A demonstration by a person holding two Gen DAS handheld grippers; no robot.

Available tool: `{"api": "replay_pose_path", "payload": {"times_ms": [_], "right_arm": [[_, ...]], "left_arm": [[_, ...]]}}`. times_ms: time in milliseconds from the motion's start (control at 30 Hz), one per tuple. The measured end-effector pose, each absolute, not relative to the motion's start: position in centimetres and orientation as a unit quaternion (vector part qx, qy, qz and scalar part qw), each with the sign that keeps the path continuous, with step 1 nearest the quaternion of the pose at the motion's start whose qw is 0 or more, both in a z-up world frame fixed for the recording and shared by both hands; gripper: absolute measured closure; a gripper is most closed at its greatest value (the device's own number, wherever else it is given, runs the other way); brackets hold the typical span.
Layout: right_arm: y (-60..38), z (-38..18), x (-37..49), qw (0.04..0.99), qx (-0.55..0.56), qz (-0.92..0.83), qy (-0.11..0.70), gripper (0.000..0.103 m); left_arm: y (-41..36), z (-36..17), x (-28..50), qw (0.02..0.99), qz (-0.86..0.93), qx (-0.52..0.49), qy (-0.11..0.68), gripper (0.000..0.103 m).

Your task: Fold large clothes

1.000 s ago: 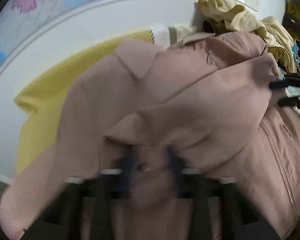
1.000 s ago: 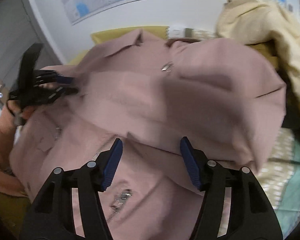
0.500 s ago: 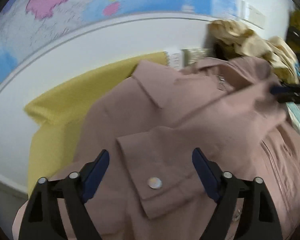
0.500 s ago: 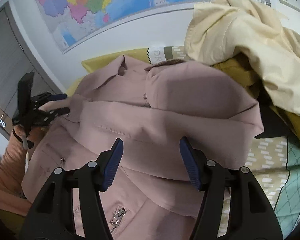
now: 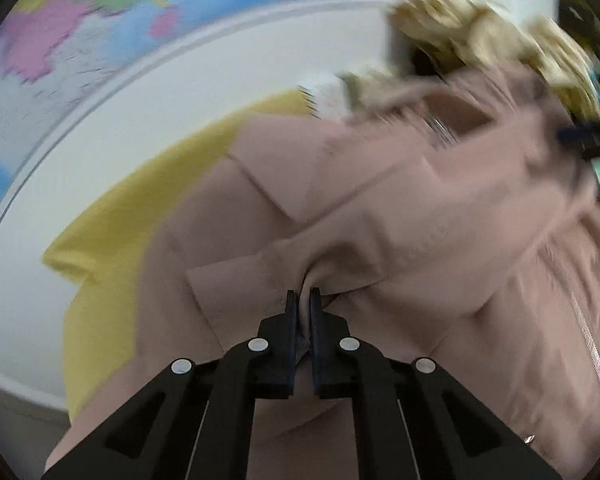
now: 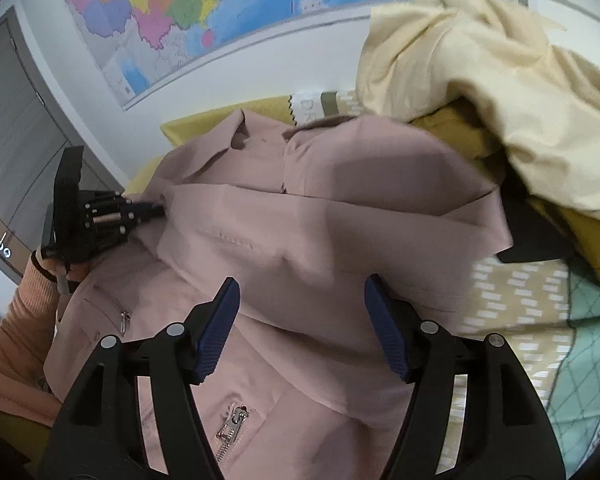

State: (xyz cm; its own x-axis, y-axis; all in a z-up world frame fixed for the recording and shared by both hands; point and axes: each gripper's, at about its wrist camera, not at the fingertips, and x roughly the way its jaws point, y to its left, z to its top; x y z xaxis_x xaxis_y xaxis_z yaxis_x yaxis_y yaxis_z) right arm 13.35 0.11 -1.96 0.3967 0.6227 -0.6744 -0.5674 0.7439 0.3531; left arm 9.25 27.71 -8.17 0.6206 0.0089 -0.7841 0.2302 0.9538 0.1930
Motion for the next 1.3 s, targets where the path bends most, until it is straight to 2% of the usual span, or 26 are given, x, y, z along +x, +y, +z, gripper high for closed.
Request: {"api": "replay_pose_path", "payload": {"times_ms": [167, 300, 367, 400, 467, 533, 567, 700, 767, 967, 1100, 1200, 1300], "right_arm": [[-0.3, -1.1, 13.4, 0.842, 0.040, 0.357, 0.402, 0.038], [2.4, -2.5, 14.4, 0.845, -0.014, 0.347, 0.406, 0.040], [3.1, -3.9, 15.7, 0.846, -0.030, 0.321, 0.424, 0.050], [3.0, -4.4, 16.3, 0.846, -0.027, 0.307, 0.435, 0.053], [2.1, -5.6, 17.6, 0.839, 0.007, 0.283, 0.465, 0.054], [1.7, -5.3, 17.5, 0.838, 0.012, 0.276, 0.470, 0.052], [1.8, -4.7, 16.9, 0.841, 0.002, 0.283, 0.462, 0.044], [3.8, -1.6, 13.8, 0.835, -0.028, 0.351, 0.423, 0.042], [5.5, -0.7, 12.8, 0.831, -0.044, 0.375, 0.408, 0.034], [11.3, -2.3, 12.7, 0.797, -0.083, 0.419, 0.428, 0.033], [12.3, -3.9, 13.6, 0.781, -0.068, 0.420, 0.457, 0.033], [12.3, -3.8, 13.2, 0.773, -0.056, 0.433, 0.460, 0.032], [12.9, -3.6, 12.4, 0.770, -0.063, 0.443, 0.455, 0.029]], "left_arm": [[31.6, -5.7, 10.3, 0.900, -0.009, 0.066, 0.431, 0.098], [31.8, -7.1, 11.1, 0.881, -0.005, 0.054, 0.470, 0.090], [31.4, -7.8, 10.7, 0.876, -0.016, 0.056, 0.479, 0.072], [31.3, -7.8, 10.5, 0.876, -0.015, 0.059, 0.479, 0.057], [31.2, -7.6, 9.8, 0.880, -0.017, 0.077, 0.469, 0.052], [31.3, -6.8, 8.6, 0.888, -0.007, 0.084, 0.453, 0.027], [31.8, -5.9, 7.5, 0.897, -0.009, 0.080, 0.435, 0.025], [34.1, -2.9, 4.5, 0.915, 0.031, 0.078, 0.395, 0.021], [35.9, -1.8, 2.6, 0.920, 0.060, 0.071, 0.381, 0.021], [42.4, -0.9, -3.9, 0.912, 0.151, 0.029, 0.380, 0.018], [45.7, -2.3, -8.1, 0.901, 0.144, -0.012, 0.409, 0.014], [46.0, -4.3, -9.6, 0.886, 0.154, 0.017, 0.436, 0.013], [46.9, -5.5, -10.5, 0.887, 0.130, -0.014, 0.442, 0.013]]}}
